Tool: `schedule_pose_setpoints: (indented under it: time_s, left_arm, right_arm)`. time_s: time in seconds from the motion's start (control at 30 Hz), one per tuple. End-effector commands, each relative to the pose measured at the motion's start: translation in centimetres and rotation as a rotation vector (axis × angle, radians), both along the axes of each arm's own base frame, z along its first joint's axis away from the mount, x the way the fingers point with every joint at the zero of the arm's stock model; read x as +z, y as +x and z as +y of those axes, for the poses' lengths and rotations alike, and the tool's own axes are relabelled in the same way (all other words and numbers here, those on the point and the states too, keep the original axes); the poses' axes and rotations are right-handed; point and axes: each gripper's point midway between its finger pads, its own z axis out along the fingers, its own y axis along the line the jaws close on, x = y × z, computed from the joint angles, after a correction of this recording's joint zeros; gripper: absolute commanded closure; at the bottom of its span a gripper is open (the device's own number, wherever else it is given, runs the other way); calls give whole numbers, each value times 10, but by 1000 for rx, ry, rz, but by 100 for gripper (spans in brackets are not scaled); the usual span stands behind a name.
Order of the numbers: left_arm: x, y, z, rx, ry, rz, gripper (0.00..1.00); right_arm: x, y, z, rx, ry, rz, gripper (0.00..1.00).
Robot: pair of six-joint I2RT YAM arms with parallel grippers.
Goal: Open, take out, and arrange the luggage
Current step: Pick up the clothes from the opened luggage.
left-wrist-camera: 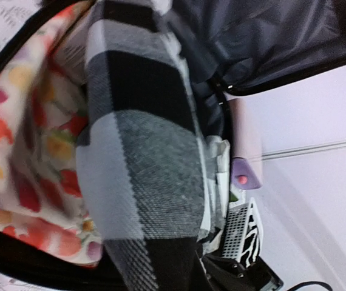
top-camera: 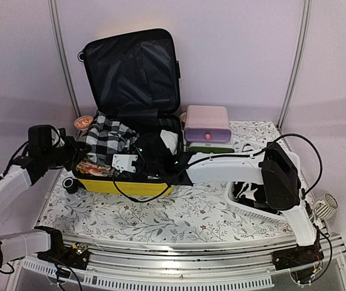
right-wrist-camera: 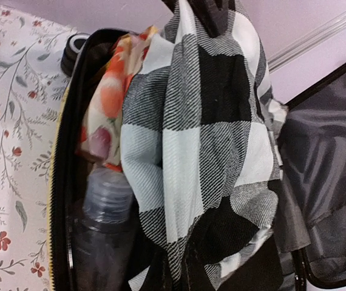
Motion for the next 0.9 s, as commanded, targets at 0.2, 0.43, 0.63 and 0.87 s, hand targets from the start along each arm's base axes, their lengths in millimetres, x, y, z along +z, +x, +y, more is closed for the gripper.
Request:
schedule_pose_setpoints:
  time_s: [0.2,0.43,0.63,0.87]
  left_arm:
    - [197,41,-26,-75,23,-383,100]
    - [308,14,-60,-166,-28,-582,100]
    - [337,-28,-109,-306,-175,-649,100]
    - [314,-27,-180,-393,-256,-620,100]
  right_arm:
    - [207,16,-59,-90,298,-98,99]
    - [299,-23,-104,-14,413,-100,99]
    - [337,-72,-141,105,458,18,99]
    - [303,-77,-189,-43,354,158,99]
